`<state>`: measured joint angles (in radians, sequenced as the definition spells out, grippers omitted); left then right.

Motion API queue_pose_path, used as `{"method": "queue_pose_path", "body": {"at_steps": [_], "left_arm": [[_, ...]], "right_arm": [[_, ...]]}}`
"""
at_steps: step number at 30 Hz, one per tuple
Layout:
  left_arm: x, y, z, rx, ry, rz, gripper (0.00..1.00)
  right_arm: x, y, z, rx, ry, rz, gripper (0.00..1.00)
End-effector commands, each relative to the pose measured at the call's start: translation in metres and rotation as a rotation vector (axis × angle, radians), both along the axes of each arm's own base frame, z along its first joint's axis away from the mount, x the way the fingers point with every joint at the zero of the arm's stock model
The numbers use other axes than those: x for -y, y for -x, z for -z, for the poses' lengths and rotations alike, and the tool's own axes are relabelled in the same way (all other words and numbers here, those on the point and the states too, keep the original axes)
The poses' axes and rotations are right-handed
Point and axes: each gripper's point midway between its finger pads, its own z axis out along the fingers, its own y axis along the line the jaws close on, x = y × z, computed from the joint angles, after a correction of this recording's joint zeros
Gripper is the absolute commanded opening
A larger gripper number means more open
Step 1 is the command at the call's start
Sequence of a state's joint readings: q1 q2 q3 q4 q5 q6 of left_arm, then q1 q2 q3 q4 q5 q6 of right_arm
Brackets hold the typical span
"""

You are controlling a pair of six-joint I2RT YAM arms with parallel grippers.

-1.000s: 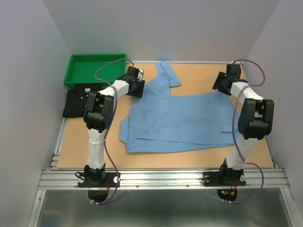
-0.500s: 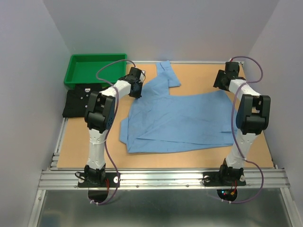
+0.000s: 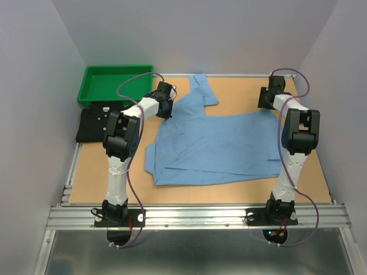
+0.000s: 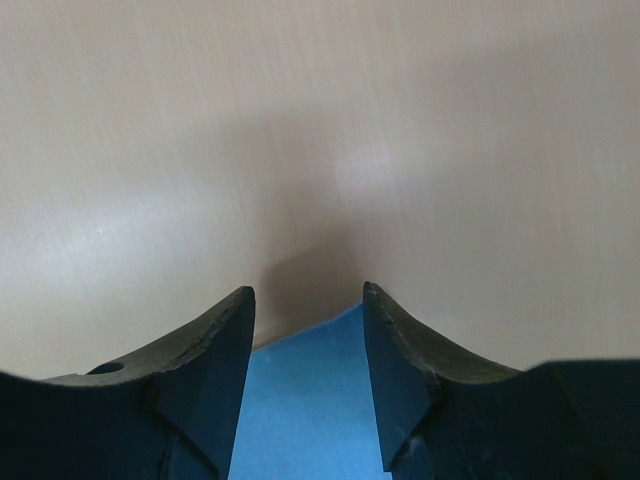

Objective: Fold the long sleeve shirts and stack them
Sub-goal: Fold the shirt

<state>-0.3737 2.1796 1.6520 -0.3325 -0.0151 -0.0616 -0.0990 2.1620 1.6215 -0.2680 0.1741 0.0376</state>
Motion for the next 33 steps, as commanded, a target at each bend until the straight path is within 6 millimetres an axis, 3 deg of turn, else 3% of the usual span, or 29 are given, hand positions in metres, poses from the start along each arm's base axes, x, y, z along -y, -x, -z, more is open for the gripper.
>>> {"method": "queue_pose_path", "body": {"at_steps": [1,9,14,33], "left_arm": [[-0.008,0.023,0.034,-0.115,-0.051,-0.006,0.00],[-0.011,0.022,0.030,-0.106,-0.062,-0.017,0.00],[-0.013,0.021,0.029,-0.101,-0.068,-0.025,0.00],[-0.019,0.023,0.032,-0.107,-0.092,-0.047,0.00]], "right_arm": [[0.004,-0.029,-0.027,0.097,0.013,-0.031,0.52],[0.022,-0.016,-0.014,0.057,0.063,0.036,0.50],[0.034,-0.010,-0.015,0.053,0.066,0.057,0.56],[0.011,0.006,0.028,-0.034,-0.047,-0.070,0.46]]}}
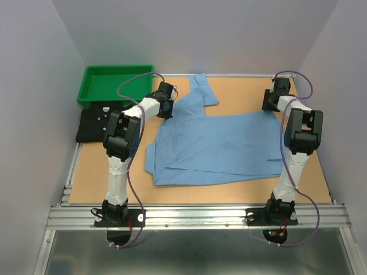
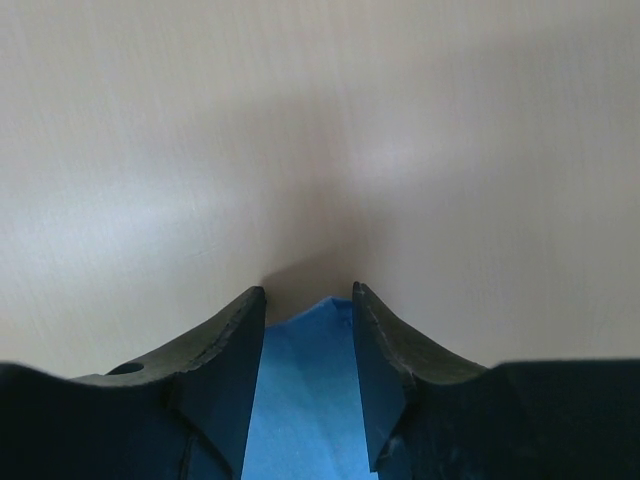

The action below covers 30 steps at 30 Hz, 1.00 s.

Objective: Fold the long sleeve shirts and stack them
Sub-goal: Fold the shirt

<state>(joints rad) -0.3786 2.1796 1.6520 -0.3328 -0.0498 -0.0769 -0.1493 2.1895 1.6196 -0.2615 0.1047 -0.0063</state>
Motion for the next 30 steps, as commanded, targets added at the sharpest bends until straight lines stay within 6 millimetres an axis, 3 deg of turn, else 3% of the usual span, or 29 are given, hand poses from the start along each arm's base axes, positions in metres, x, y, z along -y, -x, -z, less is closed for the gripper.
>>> {"method": "queue_pose_path", "body": {"at_steps": [1,10,13,18,26,30], "left_arm": [[-0.017,0.025,0.033,-0.119,-0.073,-0.021,0.00],[-0.024,0.023,0.031,-0.112,-0.088,-0.037,0.00],[-0.025,0.020,0.027,-0.096,-0.093,-0.036,0.00],[-0.029,0.015,0.016,-0.063,-0.099,-0.049,0.00],[-0.035,0.006,-0.007,0.003,-0.094,-0.073,0.00],[-0.037,-0.003,-0.032,0.084,-0.088,-0.081,0.00]], "right_arm": [[-0.006,0.004,0.012,-0.009,-0.023,-0.041,0.45],[-0.004,0.016,0.026,-0.053,-0.011,-0.020,0.31],[-0.004,0.009,0.015,-0.024,-0.014,-0.021,0.17],[-0.007,0.002,0.000,0.014,-0.032,-0.032,0.02],[-0.008,0.000,-0.024,0.059,-0.030,-0.031,0.00],[-0.010,0.000,-0.040,0.093,-0.048,-0.017,0.01]]}}
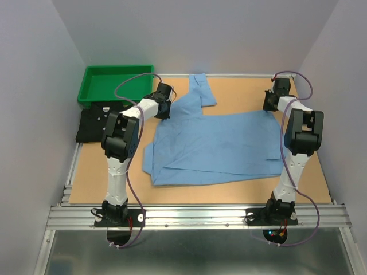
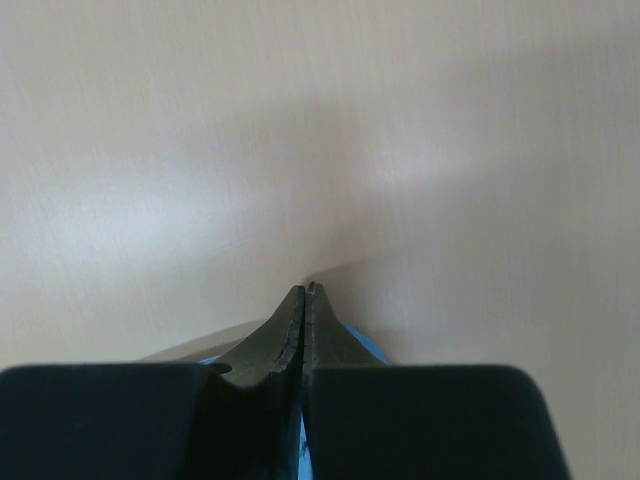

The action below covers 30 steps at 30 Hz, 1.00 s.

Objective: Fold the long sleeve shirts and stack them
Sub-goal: Fold the shirt

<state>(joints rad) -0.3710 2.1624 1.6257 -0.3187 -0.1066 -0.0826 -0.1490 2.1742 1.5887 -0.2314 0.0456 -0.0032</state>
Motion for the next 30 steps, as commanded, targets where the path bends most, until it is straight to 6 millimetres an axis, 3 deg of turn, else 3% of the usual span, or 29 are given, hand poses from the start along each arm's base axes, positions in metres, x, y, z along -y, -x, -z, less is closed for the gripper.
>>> {"method": "queue_pose_path", "body": {"at_steps": [1,9,12,16,21,24,30], "left_arm": [[-0.024,-0.001,-0.031,0.069,-0.050,-0.037,0.00],[-0.032,-0.005,-0.067,0.189,-0.053,-0.070,0.00],[-0.033,-0.005,-0.082,0.235,-0.040,-0.076,0.00],[-0.033,0.003,-0.089,0.241,-0.014,-0.083,0.00],[-0.037,0.024,-0.086,0.228,0.013,-0.105,0.00],[-0.039,0.041,-0.082,0.208,0.024,-0.102,0.00],[-0.034,0.073,-0.078,0.184,0.065,-0.101,0.00]], "right_arm": [[0.002,0.001,-0.044,0.079,-0.004,0.027,0.01],[0.004,0.005,-0.075,0.136,0.000,0.060,0.01],[0.003,0.008,-0.081,0.152,-0.007,0.077,0.01],[0.003,0.016,-0.083,0.167,-0.022,0.113,0.01],[0.000,0.036,-0.081,0.183,-0.074,0.178,0.01],[0.002,0.046,-0.093,0.220,-0.082,0.235,0.01],[0.000,0.076,-0.088,0.228,-0.113,0.305,0.01]]}}
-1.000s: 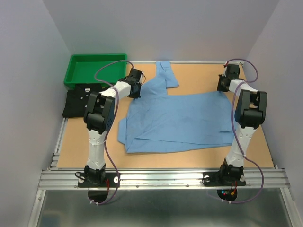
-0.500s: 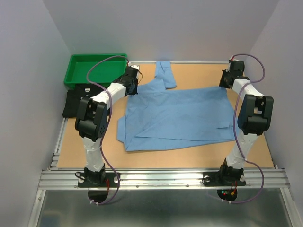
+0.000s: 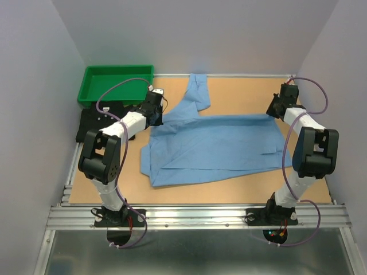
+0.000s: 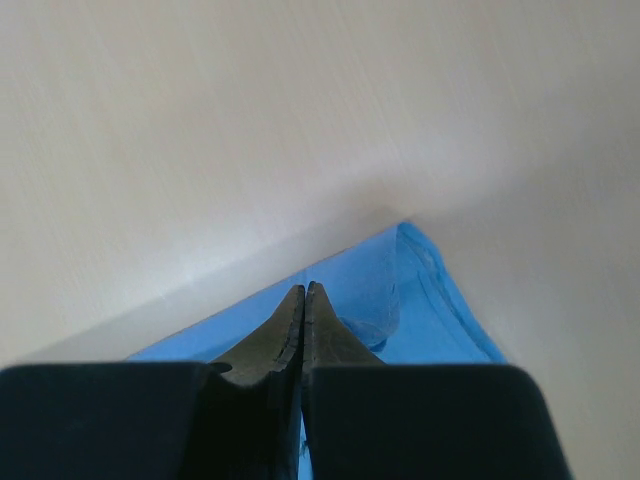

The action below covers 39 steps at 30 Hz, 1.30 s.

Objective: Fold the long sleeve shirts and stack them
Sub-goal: Fold the shirt

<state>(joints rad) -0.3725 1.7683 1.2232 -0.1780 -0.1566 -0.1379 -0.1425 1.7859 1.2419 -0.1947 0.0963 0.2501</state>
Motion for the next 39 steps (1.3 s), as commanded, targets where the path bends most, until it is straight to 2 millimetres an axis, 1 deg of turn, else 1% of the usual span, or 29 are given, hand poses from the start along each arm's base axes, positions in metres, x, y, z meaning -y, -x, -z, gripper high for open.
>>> {"method": "queue_pose_path", "body": {"at_steps": [1,2,4,5,7,8,10,11,15,18,19,20,21,22,23,24,25,27,28,29,30,31,32,33,34,35,36,37,39], "left_arm": [[-0.004,0.017,-0.022,0.044,0.023,-0.027,0.00],[-0.004,0.026,-0.017,0.028,0.028,-0.032,0.00],[-0.005,0.035,-0.010,0.005,0.037,-0.049,0.00],[-0.008,0.043,0.000,-0.024,0.035,-0.061,0.00],[-0.008,0.054,0.009,-0.058,0.057,-0.091,0.00],[-0.009,0.062,0.018,-0.081,0.059,-0.096,0.00],[-0.007,0.072,0.026,-0.108,0.071,-0.103,0.00],[-0.008,0.079,0.034,-0.129,0.068,-0.108,0.02],[-0.013,0.094,0.047,-0.171,0.059,-0.154,0.07],[-0.018,0.104,0.050,-0.210,0.045,-0.189,0.31],[-0.017,0.105,0.049,-0.216,0.056,-0.184,0.37],[-0.014,0.107,0.043,-0.203,0.077,-0.180,0.46],[-0.012,0.109,0.045,-0.211,0.083,-0.177,0.51],[-0.008,0.109,0.034,-0.186,0.113,-0.166,0.55],[-0.007,0.109,0.029,-0.175,0.127,-0.162,0.59],[-0.005,0.109,0.016,-0.139,0.157,-0.157,0.73],[-0.003,0.109,0.009,-0.121,0.174,-0.152,0.79],[-0.003,0.108,-0.003,-0.079,0.198,-0.148,0.85],[-0.003,0.105,-0.015,-0.038,0.216,-0.146,0.86],[-0.003,0.103,-0.019,-0.021,0.220,-0.149,0.86],[-0.004,0.101,-0.024,-0.002,0.225,-0.153,0.86],[-0.004,0.098,-0.029,0.023,0.233,-0.156,0.86],[-0.003,0.095,-0.033,0.036,0.237,-0.159,0.86],[-0.003,0.094,-0.033,0.038,0.237,-0.160,0.86],[-0.004,0.093,-0.034,0.043,0.236,-0.165,0.86],[-0.003,0.092,-0.035,0.046,0.237,-0.166,0.86],[-0.003,0.091,-0.034,0.049,0.237,-0.166,0.86],[-0.003,0.091,-0.033,0.047,0.236,-0.167,0.87],[-0.004,0.092,-0.031,0.045,0.235,-0.170,0.88]], "right_arm": [[0.016,0.009,-0.022,0.103,0.013,0.129,0.01],[0.016,0.018,-0.017,0.095,0.008,0.141,0.01],[0.016,0.025,-0.012,0.087,0.000,0.163,0.01],[0.014,0.029,-0.007,0.082,-0.016,0.177,0.01],[0.012,0.037,0.005,0.061,-0.033,0.189,0.01],[0.011,0.040,0.009,0.060,-0.050,0.209,0.01],[0.008,0.046,0.020,0.044,-0.081,0.229,0.01],[0.007,0.048,0.024,0.039,-0.091,0.237,0.01],[0.001,0.058,0.036,0.019,-0.132,0.258,0.01],[-0.003,0.065,0.028,0.037,-0.149,0.250,0.07],[-0.006,0.066,0.025,0.043,-0.153,0.228,0.11],[-0.011,0.067,0.015,0.065,-0.168,0.199,0.20],[-0.014,0.068,0.010,0.076,-0.176,0.185,0.23],[-0.021,0.068,-0.003,0.102,-0.189,0.154,0.32],[-0.024,0.069,-0.008,0.112,-0.197,0.135,0.36],[-0.028,0.071,-0.012,0.118,-0.202,0.115,0.38],[-0.035,0.069,-0.020,0.132,-0.211,0.077,0.43],[-0.056,0.065,-0.035,0.157,-0.197,-0.024,0.47],[-0.067,0.059,-0.046,0.178,-0.200,-0.075,0.47],[-0.086,0.056,-0.051,0.182,-0.189,-0.141,0.47],[-0.095,0.053,-0.049,0.169,-0.189,-0.168,0.47],[-0.098,0.047,-0.055,0.181,-0.182,-0.186,0.47],[-0.123,0.046,-0.052,0.168,-0.184,-0.245,0.47],[-0.131,0.044,-0.042,0.142,-0.184,-0.262,0.47],[-0.138,0.042,-0.037,0.126,-0.184,-0.277,0.47],[-0.151,0.042,-0.030,0.110,-0.183,-0.301,0.47],[-0.157,0.042,-0.024,0.095,-0.183,-0.311,0.47],[-0.162,0.042,-0.009,0.056,-0.187,-0.321,0.47],[-0.177,0.046,0.007,0.015,-0.200,-0.356,0.47]]}}
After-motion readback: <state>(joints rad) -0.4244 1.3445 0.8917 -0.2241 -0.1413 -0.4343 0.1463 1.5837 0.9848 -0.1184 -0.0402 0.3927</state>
